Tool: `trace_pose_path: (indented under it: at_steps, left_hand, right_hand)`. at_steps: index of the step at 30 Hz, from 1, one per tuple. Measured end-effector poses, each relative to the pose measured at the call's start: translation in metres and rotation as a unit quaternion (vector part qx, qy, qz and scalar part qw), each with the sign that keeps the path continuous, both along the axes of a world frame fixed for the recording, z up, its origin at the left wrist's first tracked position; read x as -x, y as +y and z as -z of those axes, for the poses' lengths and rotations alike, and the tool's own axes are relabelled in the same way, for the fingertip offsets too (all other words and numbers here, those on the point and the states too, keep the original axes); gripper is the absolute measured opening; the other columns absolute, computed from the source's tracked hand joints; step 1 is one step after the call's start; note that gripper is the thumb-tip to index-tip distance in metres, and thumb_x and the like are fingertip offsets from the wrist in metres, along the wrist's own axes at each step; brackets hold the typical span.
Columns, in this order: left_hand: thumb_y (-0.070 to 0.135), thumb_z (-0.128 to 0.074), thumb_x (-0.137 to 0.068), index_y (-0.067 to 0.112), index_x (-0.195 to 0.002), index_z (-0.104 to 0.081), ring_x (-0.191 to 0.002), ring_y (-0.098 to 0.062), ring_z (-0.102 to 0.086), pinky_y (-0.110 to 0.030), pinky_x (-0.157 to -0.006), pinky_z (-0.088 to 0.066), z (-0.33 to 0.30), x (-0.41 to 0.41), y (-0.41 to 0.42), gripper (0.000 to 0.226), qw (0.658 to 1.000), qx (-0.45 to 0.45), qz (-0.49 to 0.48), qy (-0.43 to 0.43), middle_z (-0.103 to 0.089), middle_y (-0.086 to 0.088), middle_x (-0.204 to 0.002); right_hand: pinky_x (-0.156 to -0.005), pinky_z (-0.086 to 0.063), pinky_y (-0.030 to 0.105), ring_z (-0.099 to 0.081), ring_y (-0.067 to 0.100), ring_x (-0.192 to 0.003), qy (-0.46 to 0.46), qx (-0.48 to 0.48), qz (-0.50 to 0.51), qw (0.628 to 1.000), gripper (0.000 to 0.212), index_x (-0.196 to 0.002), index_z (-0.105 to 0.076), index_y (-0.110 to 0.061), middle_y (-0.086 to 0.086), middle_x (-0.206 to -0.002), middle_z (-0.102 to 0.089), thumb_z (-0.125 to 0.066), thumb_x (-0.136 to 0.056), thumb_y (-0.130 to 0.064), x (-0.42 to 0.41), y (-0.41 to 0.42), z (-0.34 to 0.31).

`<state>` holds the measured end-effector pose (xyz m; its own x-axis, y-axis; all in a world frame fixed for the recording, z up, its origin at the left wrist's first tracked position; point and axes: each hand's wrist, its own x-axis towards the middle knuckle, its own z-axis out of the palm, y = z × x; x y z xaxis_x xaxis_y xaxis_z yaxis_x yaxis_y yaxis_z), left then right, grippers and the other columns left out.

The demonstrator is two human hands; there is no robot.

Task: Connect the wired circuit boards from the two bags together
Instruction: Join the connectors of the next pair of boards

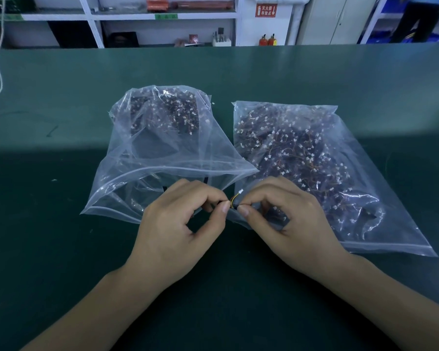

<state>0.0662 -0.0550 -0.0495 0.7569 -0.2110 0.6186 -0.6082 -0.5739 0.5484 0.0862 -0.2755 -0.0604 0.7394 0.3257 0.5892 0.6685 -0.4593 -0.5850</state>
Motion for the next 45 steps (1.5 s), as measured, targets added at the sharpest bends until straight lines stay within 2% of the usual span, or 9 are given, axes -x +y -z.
trace_pose_path:
  at_steps: [5,21,24,27,30,33,36,39,45]
  left_hand:
    - [0.022,-0.066,-0.098,0.018,-0.088,-0.071,-0.084,-0.021,-0.063,-0.034,-0.072,-0.049,-0.001,0.0,0.0,0.012,1.0,0.006,0.01,0.003,-0.067,0.009,-0.084]
    - [0.021,-0.067,-0.098,0.016,-0.087,-0.073,-0.083,-0.014,-0.061,-0.031,-0.074,-0.049,0.0,0.002,-0.002,0.014,1.0,-0.012,0.015,-0.018,-0.066,0.012,-0.084]
    - [0.022,-0.065,-0.1,0.016,-0.088,-0.072,-0.083,-0.017,-0.063,-0.032,-0.074,-0.049,-0.001,0.003,-0.001,0.015,1.0,-0.008,0.017,-0.017,-0.066,0.01,-0.084]
    - [0.02,-0.068,-0.099,0.017,-0.088,-0.072,-0.083,-0.018,-0.063,-0.034,-0.072,-0.049,-0.001,0.002,0.001,0.012,1.0,-0.008,0.001,-0.022,-0.066,0.009,-0.085]
    - [0.018,-0.071,-0.098,0.019,-0.089,-0.073,-0.084,-0.018,-0.064,-0.037,-0.072,-0.05,0.0,0.001,0.001,0.01,1.0,-0.008,-0.01,-0.019,-0.067,0.011,-0.086]
    - [0.019,-0.074,-0.097,0.018,-0.091,-0.078,-0.088,-0.018,-0.067,-0.036,-0.075,-0.053,0.0,0.0,0.0,0.007,1.0,-0.014,0.0,-0.018,-0.069,0.012,-0.089]
    - [0.015,-0.078,-0.095,0.015,-0.093,-0.081,-0.088,-0.015,-0.068,-0.026,-0.077,-0.051,-0.002,0.002,-0.002,0.003,0.999,-0.003,0.021,-0.036,-0.071,0.01,-0.091]
    - [0.013,-0.078,-0.095,0.011,-0.093,-0.081,-0.083,-0.013,-0.067,-0.019,-0.076,-0.047,-0.004,0.004,-0.004,0.005,0.997,0.013,0.021,-0.073,-0.072,0.006,-0.088]
    - [0.016,-0.082,-0.095,0.014,-0.091,-0.084,-0.075,-0.016,-0.066,-0.032,-0.07,-0.052,0.001,0.0,-0.007,0.005,0.992,-0.07,0.013,-0.105,-0.072,0.005,-0.085]
  right_hand:
    - [-0.077,-0.051,0.032,-0.065,0.018,-0.089,0.0,0.003,-0.009,1.0,0.01,-0.096,-0.077,-0.017,-0.01,-0.098,-0.07,-0.071,-0.101,-0.023,0.002,-0.002,0.0]
    - [-0.084,-0.05,0.039,-0.065,0.017,-0.091,-0.033,0.053,-0.016,0.998,0.008,-0.093,-0.077,-0.013,-0.009,-0.104,-0.07,-0.073,-0.099,-0.018,0.004,-0.005,-0.011]
    - [-0.092,-0.051,0.04,-0.067,0.014,-0.104,-0.015,0.056,-0.031,0.998,0.012,-0.097,-0.077,-0.015,-0.009,-0.116,-0.071,-0.072,-0.101,-0.025,0.004,-0.006,-0.017]
    - [-0.101,-0.049,0.039,-0.065,0.013,-0.114,-0.015,0.107,-0.044,0.993,0.022,-0.11,-0.076,-0.02,-0.011,-0.131,-0.065,-0.072,-0.097,-0.037,0.002,-0.011,-0.024]
    - [-0.099,-0.045,0.037,-0.064,0.016,-0.112,-0.054,0.205,-0.028,0.977,0.039,-0.123,-0.071,-0.024,-0.013,-0.137,-0.061,-0.075,-0.086,-0.034,-0.003,-0.024,-0.026]
    - [-0.094,-0.047,0.037,-0.062,0.016,-0.109,-0.081,0.244,0.003,0.966,0.047,-0.126,-0.069,-0.025,-0.012,-0.13,-0.062,-0.068,-0.079,-0.024,-0.002,-0.034,-0.018]
    - [-0.093,-0.051,0.037,-0.063,0.013,-0.106,-0.059,0.174,0.014,0.983,0.039,-0.119,-0.072,-0.024,-0.014,-0.12,-0.064,-0.066,-0.081,-0.02,-0.001,-0.04,-0.011]
    - [-0.083,-0.049,0.025,-0.062,0.008,-0.091,-0.047,0.106,0.018,0.993,0.024,-0.108,-0.075,-0.022,-0.016,-0.107,-0.063,-0.068,-0.086,-0.016,-0.003,-0.042,-0.013]
    - [-0.079,-0.051,0.025,-0.062,0.009,-0.086,-0.065,0.093,0.018,0.993,0.02,-0.101,-0.078,-0.017,-0.012,-0.099,-0.066,-0.073,-0.088,-0.004,0.002,-0.039,-0.013]
